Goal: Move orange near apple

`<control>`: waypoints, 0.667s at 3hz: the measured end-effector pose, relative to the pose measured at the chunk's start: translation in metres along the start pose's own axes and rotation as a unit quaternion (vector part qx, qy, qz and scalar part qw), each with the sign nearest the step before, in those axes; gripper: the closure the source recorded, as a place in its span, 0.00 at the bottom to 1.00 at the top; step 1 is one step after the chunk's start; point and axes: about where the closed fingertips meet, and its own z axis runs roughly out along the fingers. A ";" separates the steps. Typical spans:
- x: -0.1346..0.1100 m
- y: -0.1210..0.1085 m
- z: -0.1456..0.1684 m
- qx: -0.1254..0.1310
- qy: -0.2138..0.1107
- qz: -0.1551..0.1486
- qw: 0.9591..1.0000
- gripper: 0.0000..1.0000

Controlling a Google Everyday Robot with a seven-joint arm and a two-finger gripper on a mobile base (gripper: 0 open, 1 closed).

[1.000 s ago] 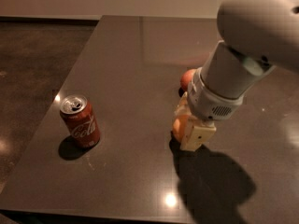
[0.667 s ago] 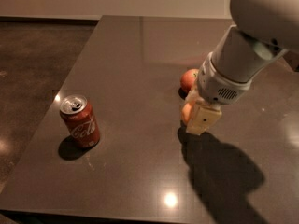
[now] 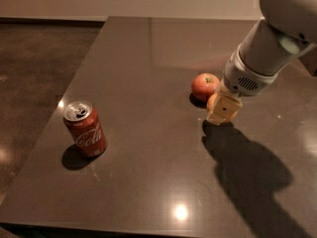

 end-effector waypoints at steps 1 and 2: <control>0.010 -0.014 0.003 0.029 0.014 0.050 0.998 1.00; 0.017 -0.020 0.007 0.050 0.017 0.089 0.995 1.00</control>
Offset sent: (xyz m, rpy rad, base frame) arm 0.0192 -0.0305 -0.0150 -0.0180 -0.0576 -0.3109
